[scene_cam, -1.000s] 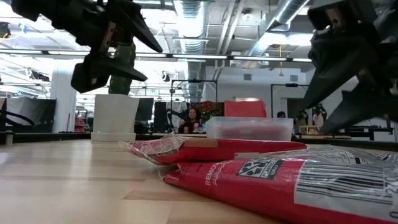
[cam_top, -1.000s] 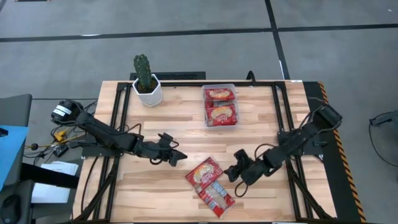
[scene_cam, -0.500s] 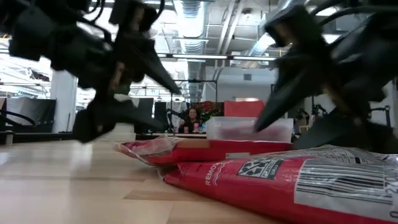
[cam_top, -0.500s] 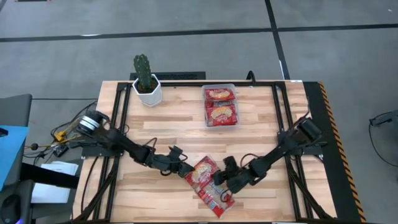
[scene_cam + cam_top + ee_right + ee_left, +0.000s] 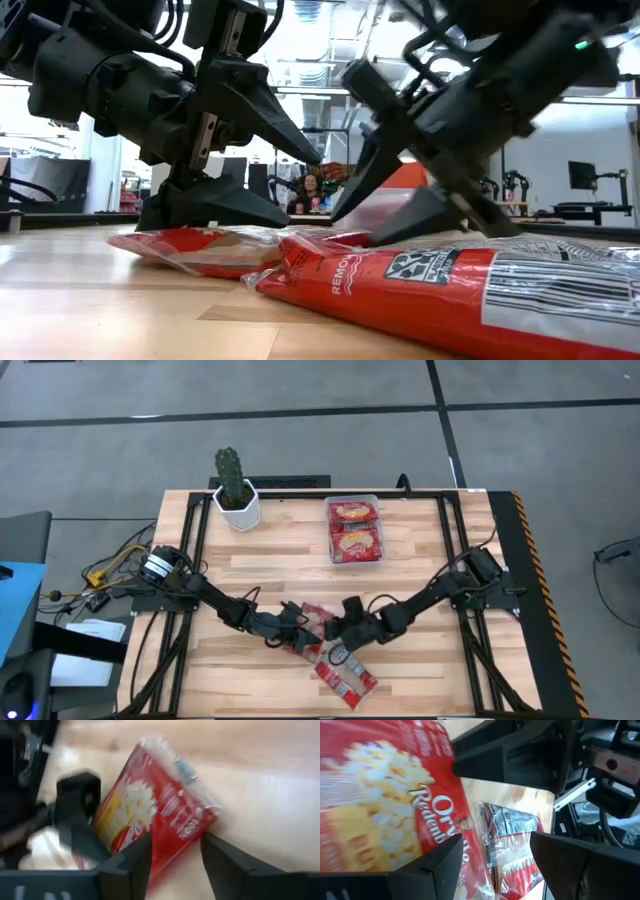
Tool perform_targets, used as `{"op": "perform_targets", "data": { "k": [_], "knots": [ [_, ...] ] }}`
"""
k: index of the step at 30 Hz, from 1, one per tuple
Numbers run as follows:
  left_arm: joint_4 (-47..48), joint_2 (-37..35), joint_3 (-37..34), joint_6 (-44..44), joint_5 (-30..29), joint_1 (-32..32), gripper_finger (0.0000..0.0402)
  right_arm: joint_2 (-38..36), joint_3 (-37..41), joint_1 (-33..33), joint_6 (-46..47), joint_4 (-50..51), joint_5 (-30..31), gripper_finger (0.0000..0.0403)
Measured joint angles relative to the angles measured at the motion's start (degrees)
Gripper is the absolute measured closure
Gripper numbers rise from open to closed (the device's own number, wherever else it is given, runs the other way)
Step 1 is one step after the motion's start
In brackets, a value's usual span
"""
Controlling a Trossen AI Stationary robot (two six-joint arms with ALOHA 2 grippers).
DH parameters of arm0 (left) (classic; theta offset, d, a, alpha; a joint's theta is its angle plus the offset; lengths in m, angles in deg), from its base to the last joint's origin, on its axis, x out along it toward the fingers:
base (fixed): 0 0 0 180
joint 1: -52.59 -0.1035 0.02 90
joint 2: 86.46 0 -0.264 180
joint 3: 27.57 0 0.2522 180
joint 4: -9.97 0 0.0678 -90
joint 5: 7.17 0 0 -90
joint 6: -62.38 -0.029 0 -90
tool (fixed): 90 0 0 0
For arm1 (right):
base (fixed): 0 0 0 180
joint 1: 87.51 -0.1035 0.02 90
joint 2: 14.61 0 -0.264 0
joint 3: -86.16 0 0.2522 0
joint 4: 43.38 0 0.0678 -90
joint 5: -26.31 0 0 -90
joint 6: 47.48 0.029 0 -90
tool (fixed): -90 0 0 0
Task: Sort popcorn bags into baskets
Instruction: Put the popcorn bag into the transparent bin
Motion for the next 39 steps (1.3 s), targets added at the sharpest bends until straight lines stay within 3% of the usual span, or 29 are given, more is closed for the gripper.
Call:
{"op": "perform_targets", "data": {
  "k": [7,20,23,29,39],
  "knots": [
    [4.4,-0.04,0.56,1.55,-2.16,0.08,0.0181,1.83,-0.26,1.93,-2.06,-2.3,-2.61,0.0252],
    [4.79,0.04,1.95,0.17,-4.25,0.08,0.0187,2.14,-0.13,5.84,-8.37,-5.57,-4.55,0.0253],
    [5.15,0.09,2.36,-0.86,-4.24,0.08,0.0196,2.12,-0.13,6.69,-10.61,-5.57,-6.99,0.0283],
    [4.4,0.14,2.43,-1.13,-4.18,0.07,0.0213,2.16,-0.06,7.44,-14.02,-5.56,-7.77,0.0389],
    [-0.92,-2.1,2.36,0.07,3.36,-0.04,0.0223,-1.25,0.2,8.63,-18.54,-2.79,-8.82,0.0396]
  ]
}}
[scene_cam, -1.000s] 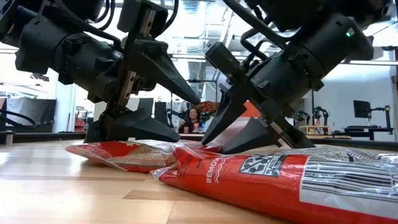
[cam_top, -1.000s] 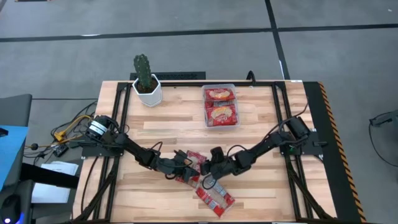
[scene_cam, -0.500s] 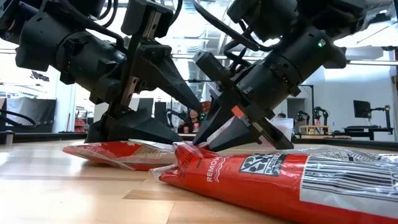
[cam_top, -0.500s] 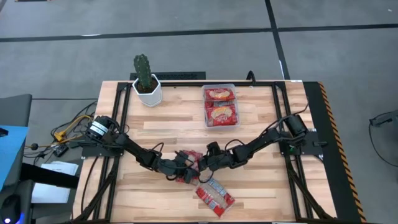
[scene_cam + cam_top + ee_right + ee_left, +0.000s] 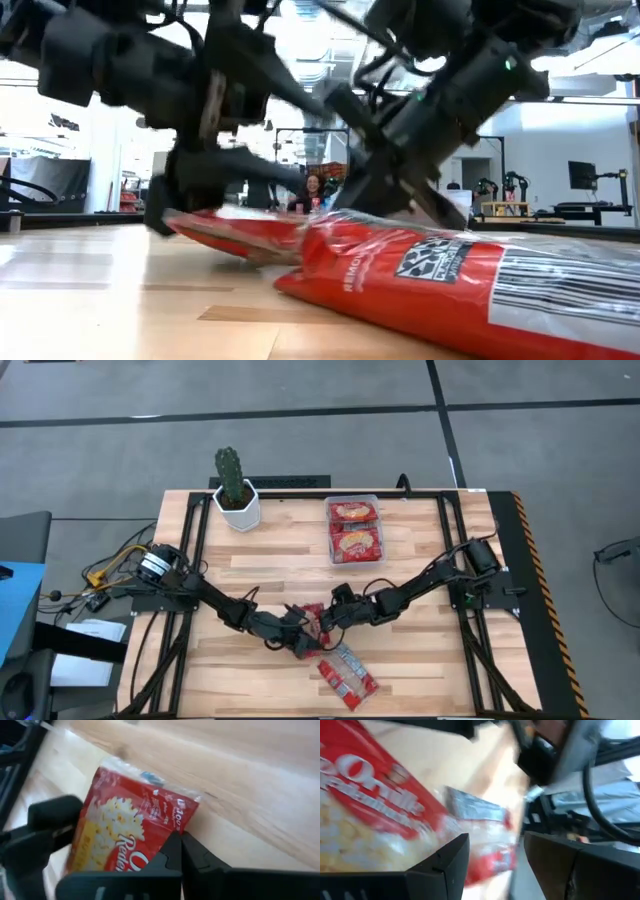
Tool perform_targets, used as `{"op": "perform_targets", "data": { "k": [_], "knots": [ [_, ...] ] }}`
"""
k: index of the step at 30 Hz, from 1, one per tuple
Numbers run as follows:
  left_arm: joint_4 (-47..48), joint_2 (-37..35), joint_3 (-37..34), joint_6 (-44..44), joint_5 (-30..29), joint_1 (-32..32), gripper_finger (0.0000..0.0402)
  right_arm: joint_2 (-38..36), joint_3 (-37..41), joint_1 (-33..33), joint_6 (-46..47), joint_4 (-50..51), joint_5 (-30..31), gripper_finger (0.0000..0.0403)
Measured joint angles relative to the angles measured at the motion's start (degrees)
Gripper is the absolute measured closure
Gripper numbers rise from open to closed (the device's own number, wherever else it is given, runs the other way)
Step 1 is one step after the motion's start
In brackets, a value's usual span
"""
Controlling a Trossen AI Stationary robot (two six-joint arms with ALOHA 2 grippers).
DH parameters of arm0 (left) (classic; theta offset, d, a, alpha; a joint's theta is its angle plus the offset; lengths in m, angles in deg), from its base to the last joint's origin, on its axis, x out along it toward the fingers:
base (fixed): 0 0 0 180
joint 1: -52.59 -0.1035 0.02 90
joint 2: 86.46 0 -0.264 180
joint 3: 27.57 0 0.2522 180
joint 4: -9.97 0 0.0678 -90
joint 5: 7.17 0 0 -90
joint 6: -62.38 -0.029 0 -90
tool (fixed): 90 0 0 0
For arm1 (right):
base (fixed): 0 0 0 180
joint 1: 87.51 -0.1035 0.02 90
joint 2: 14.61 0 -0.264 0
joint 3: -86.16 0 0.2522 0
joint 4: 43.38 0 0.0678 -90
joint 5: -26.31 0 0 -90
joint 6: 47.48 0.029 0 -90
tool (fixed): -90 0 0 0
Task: Sort popcorn bags into baskets
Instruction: Put the popcorn bag into the transparent bin
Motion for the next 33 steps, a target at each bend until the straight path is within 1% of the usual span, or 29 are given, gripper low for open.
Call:
{"op": "perform_targets", "data": {
  "k": [6,12,16,18,20,22,24,28,29,30,32,33],
  "knots": [
    [-1.05,-3.23,0.12,-1.36,-0.29,-1.74,0.0224,-5.23,-0.14,2.52,-5.49,4.92,-0.03,0.0399],
    [-2.4,-6.96,0.13,-2.52,2.08,-4.13,0.0224,-11.45,-0.18,5.71,-11.88,9.83,-1.19,0.04],
    [-2.25,-10.47,0.14,-4.4,2.15,-5.44,0.0224,-15.49,-0.23,8.34,-15.56,14.87,-1.24,0.04],
    [-2.1,-12.18,0.14,-4.85,3.97,-6.17,0.0224,-17.11,-0.2,9.27,-17.78,16.39,-1.24,0.04],
    [0.13,-14.18,0.15,-5.0,7.22,-6.63,0.0224,-18.52,-0.22,9.81,-19.35,17.79,-1.51,0.0396],
    [6.24,-16.49,0.21,-4.82,8.07,-6.39,0.0224,-19.11,-0.25,10.03,-19.47,19.04,-3.13,0.0376],
    [13.44,-18.31,0.19,-4.18,6.4,-4.98,0.0226,-19.14,-0.22,10.27,-19.46,21.19,-5.56,0.0344],
    [25.91,-19.88,-0.65,2.97,-1.23,0.74,0.0245,-16.85,-0.13,9.43,-18.7,23.58,-8.33,0.0277],
    [27.76,-19.75,-1.32,5.91,-4.17,2.51,0.0253,-15.98,-0.09,9.08,-18.61,23.68,-9.13,0.026],
    [29.07,-19.51,-1.99,9.06,-7.57,4.3,0.026,-14.61,-0.27,8.72,-18.58,21.57,-9.93,0.0245],
    [30.64,-18.69,-2.85,15.62,-15.18,7.45,0.0272,-12.56,-0.32,8.03,-17.88,20.77,-11.64,0.0216],
    [31.18,-18.03,-3.01,18.66,-18.1,8.54,0.0276,-11.74,-0.14,7.72,-17.6,20.87,-12.13,0.0203]
  ]
}}
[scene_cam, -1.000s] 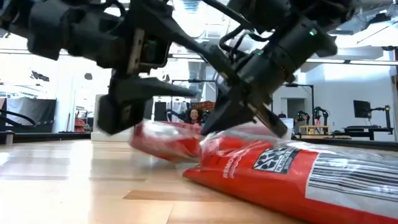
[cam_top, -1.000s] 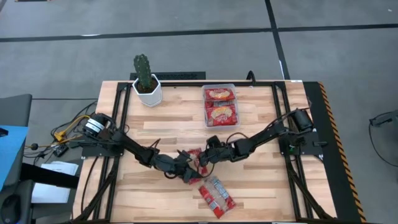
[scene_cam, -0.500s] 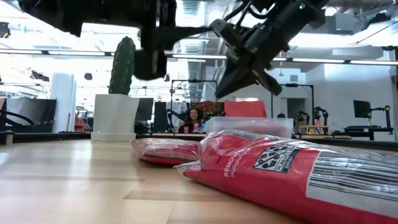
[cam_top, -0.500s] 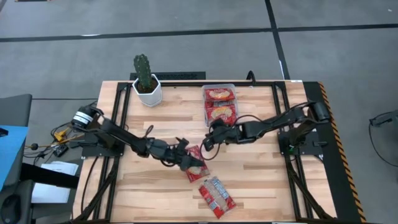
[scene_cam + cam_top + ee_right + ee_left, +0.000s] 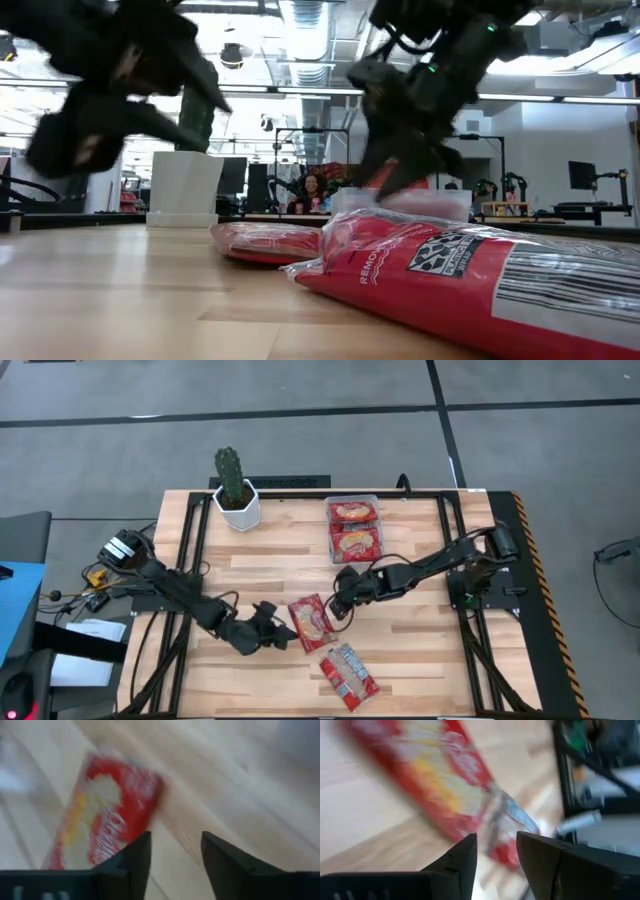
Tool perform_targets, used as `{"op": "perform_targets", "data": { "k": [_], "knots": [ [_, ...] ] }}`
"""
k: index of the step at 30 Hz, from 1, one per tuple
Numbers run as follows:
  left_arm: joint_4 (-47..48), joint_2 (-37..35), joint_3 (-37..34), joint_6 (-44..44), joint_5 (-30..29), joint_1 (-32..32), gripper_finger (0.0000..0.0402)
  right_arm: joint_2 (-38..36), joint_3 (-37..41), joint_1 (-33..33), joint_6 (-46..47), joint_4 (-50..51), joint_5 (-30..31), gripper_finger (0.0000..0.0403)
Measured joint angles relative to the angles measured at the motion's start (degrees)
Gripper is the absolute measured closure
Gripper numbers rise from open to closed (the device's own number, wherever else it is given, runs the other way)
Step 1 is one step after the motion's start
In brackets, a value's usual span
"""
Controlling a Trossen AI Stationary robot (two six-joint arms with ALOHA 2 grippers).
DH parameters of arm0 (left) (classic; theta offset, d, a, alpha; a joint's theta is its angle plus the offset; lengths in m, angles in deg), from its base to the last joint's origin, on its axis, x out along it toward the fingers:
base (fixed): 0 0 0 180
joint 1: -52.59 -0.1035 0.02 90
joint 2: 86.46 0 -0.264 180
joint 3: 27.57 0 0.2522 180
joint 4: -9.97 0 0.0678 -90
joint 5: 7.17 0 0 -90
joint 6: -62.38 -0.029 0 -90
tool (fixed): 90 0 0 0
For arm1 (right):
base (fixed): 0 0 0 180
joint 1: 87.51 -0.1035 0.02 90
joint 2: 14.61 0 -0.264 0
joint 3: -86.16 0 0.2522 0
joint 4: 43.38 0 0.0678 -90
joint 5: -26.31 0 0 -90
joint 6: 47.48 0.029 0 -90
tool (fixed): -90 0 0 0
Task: Sort popcorn bags into baskets
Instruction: Put the popcorn bag into the transparent bin
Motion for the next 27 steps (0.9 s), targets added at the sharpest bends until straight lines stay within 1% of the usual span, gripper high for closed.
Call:
{"op": "perform_targets", "data": {
  "k": [2,4,6,9,13,16,20,24,27],
  "knots": [
    [1.5,0.78,-0.96,5.08,-4.37,1.56,0.0278,2.64,-0.12,-0.49,0.8,-3.49,-2.07,0.0177],
    [1.19,2.74,-1.11,7.97,-5.01,1.68,0.0271,4.18,-0.04,-0.66,1.72,-4.91,-3.43,0.0157],
    [1.01,3.92,-1.77,9.42,-4.83,1.63,0.0254,6.28,-0.15,-0.65,2.35,-8.74,-5.35,0.0143],
    [-1.35,7.69,-1.77,11.36,-4.12,0.43,0.0216,8.11,-0.02,-0.64,2.78,-11.01,-7.77,0.0135],
    [-7.82,12.16,-1.78,11.57,-4.78,-1.14,0.0163,9.23,-0.17,-0.62,3.17,-12.61,-7.99,0.0133],
    [-9.38,14.44,-0.97,11.09,-4.77,-2.33,0.0136,9.98,-0.23,-0.44,2.84,-13.82,-8.18,0.0133],
    [-11.59,15.12,-0.94,10.22,-4.16,-4.34,0.0128,10.19,-0.19,-0.16,2.88,-15.2,-8.29,0.0133],
    [-14.21,15.32,-1.07,8.2,-2.43,-6.07,0.0136,10.35,-0.12,0.19,2.51,-16.42,-7.85,0.0134],
    [-13.97,15.45,-1.07,7.53,-2.3,-7.08,0.0145,10.42,-0.12,0.32,1.7,-16.48,-7.02,0.0137]
  ]
}}
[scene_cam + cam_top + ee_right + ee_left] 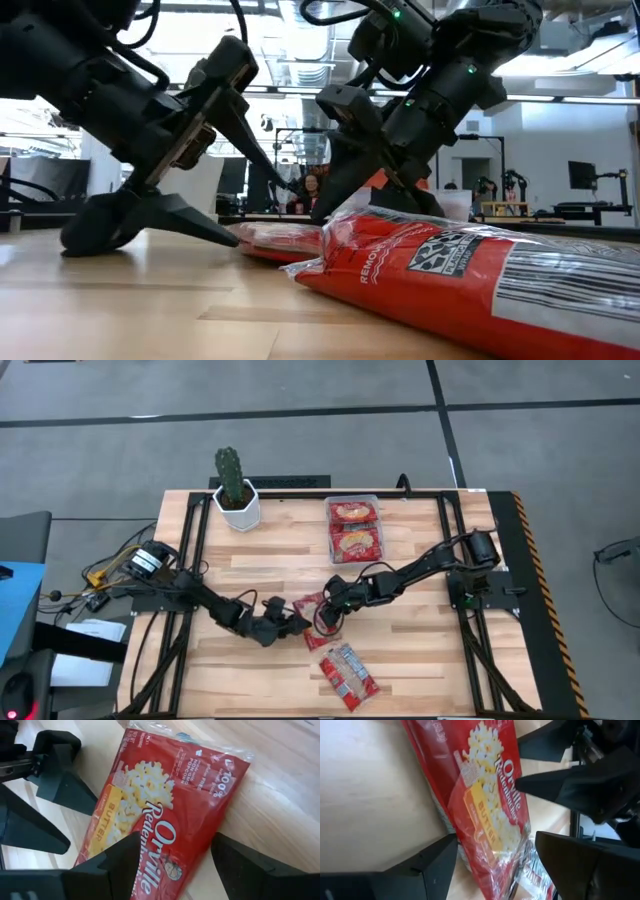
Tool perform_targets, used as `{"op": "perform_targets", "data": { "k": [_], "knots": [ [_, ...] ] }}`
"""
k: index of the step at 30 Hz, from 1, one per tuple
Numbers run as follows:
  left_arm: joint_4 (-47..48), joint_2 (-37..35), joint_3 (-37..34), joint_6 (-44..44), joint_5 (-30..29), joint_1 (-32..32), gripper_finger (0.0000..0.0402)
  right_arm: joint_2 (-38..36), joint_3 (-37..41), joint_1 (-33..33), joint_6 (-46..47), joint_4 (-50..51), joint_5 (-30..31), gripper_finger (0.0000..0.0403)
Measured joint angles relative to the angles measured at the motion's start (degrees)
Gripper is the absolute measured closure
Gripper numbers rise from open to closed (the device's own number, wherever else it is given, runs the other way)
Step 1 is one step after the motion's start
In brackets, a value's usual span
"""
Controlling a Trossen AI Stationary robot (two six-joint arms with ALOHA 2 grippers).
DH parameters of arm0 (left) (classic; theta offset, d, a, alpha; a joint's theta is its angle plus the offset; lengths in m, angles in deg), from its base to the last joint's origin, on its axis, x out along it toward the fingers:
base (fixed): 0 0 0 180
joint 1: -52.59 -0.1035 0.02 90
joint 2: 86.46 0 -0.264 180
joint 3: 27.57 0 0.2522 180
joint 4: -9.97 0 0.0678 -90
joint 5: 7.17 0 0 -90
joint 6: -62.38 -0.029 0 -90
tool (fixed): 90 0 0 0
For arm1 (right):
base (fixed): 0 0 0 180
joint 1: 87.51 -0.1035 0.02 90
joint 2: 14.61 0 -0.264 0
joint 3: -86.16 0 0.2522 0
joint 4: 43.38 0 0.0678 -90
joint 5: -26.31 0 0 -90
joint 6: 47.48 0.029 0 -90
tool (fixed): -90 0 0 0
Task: Sort popcorn bags into baskets
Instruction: Put the popcorn bag into the transparent bin
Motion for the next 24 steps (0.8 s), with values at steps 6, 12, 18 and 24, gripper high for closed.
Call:
{"op": "perform_targets", "data": {
  "k": [6,12,18,24],
  "knots": [
    [0.6,0.02,0.0,-0.52,0.58,-0.77,0.016,2.54,-0.11,0.03,-0.11,-2.08,0.28,0.0153],
    [1.08,0.0,-0.01,-1.05,0.89,-0.99,0.0172,3.99,-0.2,-0.42,-0.22,-3.58,0.52,0.0218],
    [-0.1,0.02,-0.17,-1.21,0.55,-1.08,0.0185,3.84,-0.09,0.42,-0.4,-3.33,-1.05,0.0346],
    [-5.45,0.17,-0.31,-4.09,0.63,-1.13,0.0204,2.8,-0.07,1.85,-1.98,-3.01,-4.92,0.0382]
  ]
}}
